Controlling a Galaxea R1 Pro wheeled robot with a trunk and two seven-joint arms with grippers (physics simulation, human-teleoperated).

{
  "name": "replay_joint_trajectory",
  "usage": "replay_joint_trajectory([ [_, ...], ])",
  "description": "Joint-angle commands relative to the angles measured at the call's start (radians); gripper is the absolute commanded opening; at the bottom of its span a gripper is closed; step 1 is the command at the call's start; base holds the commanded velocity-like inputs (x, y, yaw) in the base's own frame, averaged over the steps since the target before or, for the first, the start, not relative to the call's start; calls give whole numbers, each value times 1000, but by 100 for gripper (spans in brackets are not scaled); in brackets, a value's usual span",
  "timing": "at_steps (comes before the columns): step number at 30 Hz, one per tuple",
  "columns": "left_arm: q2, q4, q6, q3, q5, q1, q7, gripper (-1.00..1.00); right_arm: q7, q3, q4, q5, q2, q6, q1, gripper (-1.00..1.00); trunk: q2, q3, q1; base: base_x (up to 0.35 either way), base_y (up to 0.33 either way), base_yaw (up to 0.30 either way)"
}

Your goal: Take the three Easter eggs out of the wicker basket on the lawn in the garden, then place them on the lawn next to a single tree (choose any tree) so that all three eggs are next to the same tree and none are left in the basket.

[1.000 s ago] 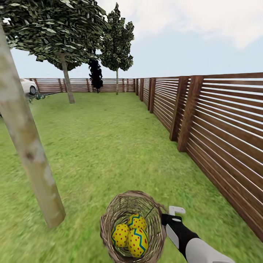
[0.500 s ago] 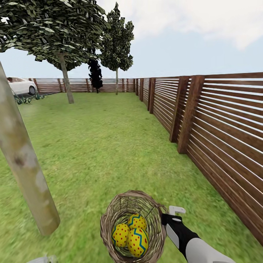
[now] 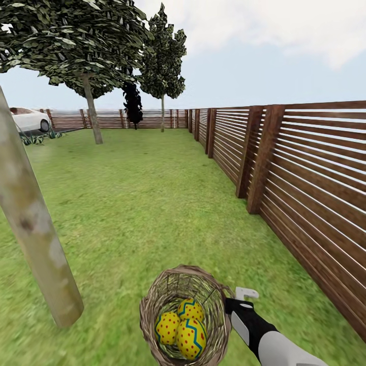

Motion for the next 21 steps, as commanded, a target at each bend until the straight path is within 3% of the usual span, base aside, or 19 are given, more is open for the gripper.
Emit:
replay_joint_trajectory([
  [1,2,-6,12,2,5,4,-2,100,0,-8,-3,-5,1,5,-1,-100,-1,-1,0,0,0,0],
  [5,5,-20,19,11,4,10,-2,100,-3,-9,-4,-5,2,20,-1,-100,-1,-1,0,0,0,0],
  [9,5,-22,20,13,3,11,-2,100,-9,-12,-14,-5,2,183,-2,-100,-1,-1,0,0,0,0],
  [14,6,-25,20,14,3,11,-1,100,-13,-13,-16,-5,1,228,-10,-100,-1,-1,0,0,0,0],
  [17,6,-29,21,14,-1,11,-1,100,-13,-14,-17,-5,1,297,-47,-100,-1,-1,0,0,0,0],
  [21,5,-31,21,16,-47,11,-2,100,-13,-15,-16,-5,0,376,-125,-100,-1,-1,0,0,0,0],
])
